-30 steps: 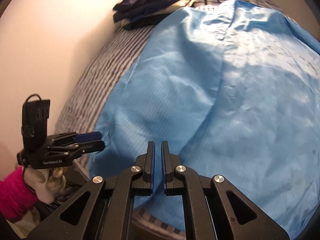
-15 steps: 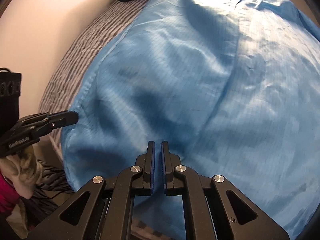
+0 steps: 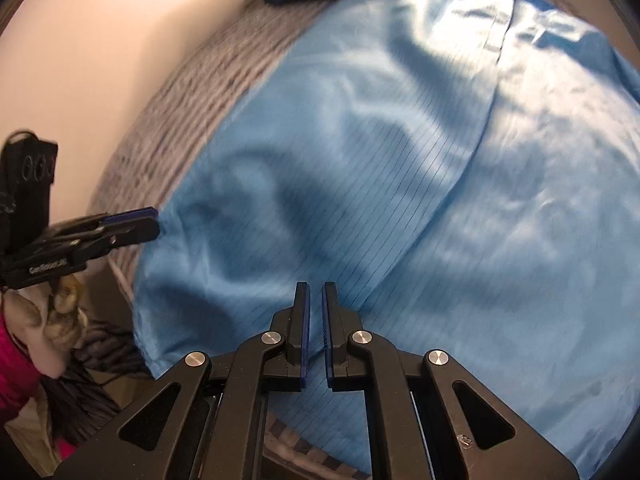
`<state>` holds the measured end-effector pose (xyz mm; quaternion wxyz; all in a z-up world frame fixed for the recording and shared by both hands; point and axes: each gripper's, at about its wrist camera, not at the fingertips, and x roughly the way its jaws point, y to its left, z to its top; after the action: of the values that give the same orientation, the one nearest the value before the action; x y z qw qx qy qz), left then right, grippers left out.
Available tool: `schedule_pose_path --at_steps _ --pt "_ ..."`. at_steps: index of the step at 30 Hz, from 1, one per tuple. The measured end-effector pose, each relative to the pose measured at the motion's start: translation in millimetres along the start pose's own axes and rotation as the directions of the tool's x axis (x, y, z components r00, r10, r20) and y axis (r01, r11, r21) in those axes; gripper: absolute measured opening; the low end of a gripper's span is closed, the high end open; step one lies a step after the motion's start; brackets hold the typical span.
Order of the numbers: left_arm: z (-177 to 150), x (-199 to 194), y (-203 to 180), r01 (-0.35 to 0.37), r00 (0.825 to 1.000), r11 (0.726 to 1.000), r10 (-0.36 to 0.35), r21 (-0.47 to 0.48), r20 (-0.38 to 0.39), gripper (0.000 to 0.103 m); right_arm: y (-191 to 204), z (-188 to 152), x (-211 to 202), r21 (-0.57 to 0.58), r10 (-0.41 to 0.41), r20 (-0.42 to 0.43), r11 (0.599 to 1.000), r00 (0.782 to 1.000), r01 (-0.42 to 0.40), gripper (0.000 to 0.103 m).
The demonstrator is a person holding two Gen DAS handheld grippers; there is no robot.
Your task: Fold large clothes
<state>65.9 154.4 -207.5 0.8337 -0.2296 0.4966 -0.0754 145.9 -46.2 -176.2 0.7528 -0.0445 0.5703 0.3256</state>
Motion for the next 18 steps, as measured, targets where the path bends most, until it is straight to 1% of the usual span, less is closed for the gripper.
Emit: schedule_pose_path --at_steps 1,3,4,5,6,7,8,9,11,12,13,15,18 --pt "2 3 0 0.002 1.000 1.000 -0.002 -0.008 -0.004 0.056 -3 3 -5 0.010 -0.009 0.023 1.000 1.000 0.008 0.005" --pt "3 11 4 -0.004 1.000 1.000 0.004 -0.024 -0.022 0.056 -10 6 -9 0.024 -0.052 0.061 0.998 0.997 0.050 0.012" --pt "3 15 5 -0.004 0.999 0.999 0.003 -0.032 -0.032 0.055 -13 6 -9 0.031 -0.068 0.078 0.997 0.995 0.066 0.019" --pt "3 21 7 0.009 0.999 0.999 -0.012 -0.053 -0.051 0.052 -20 7 -12 0.043 -0.082 0.101 0.996 0.992 0.078 0.026" --pt "1 28 11 0.035 0.996 0.996 -0.041 -0.082 -0.075 0.043 -24 8 -12 0.059 -0.096 0.129 0.994 0.987 0.089 0.028" --pt "2 33 11 0.046 0.995 0.994 -0.054 -0.097 -0.086 0.029 -26 10 -13 0.069 -0.105 0.149 0.993 0.983 0.096 0.030" --pt "2 38 14 0.057 0.993 0.992 -0.068 -0.116 -0.096 0.020 -27 12 -12 0.069 -0.111 0.159 0.992 0.981 0.101 0.030" --pt "3 41 15 0.075 0.991 0.988 -0.089 -0.135 -0.102 0.003 -27 16 -13 0.061 -0.121 0.163 0.992 0.979 0.112 0.030" --pt "3 41 15 0.098 0.989 0.983 -0.114 -0.152 -0.098 0.002 -25 30 -15 0.038 -0.140 0.174 0.990 0.975 0.136 0.030" --pt "4 37 11 0.104 0.990 0.984 -0.117 -0.146 -0.084 0.001 -25 35 -16 0.033 -0.143 0.181 0.990 0.973 0.139 0.030" --pt "5 34 9 0.108 0.990 0.984 -0.120 -0.140 -0.077 0.001 -28 46 -21 0.036 -0.145 0.196 0.989 0.970 0.141 0.030" --pt "6 22 0 0.114 0.991 0.987 -0.121 -0.117 -0.052 0.001 -35 66 -27 0.065 -0.141 0.219 0.989 0.966 0.130 0.030" --pt "9 16 -8 0.111 0.993 0.989 -0.114 -0.099 -0.026 0.001 -50 92 -23 0.098 -0.134 0.243 0.989 0.961 0.113 0.030"
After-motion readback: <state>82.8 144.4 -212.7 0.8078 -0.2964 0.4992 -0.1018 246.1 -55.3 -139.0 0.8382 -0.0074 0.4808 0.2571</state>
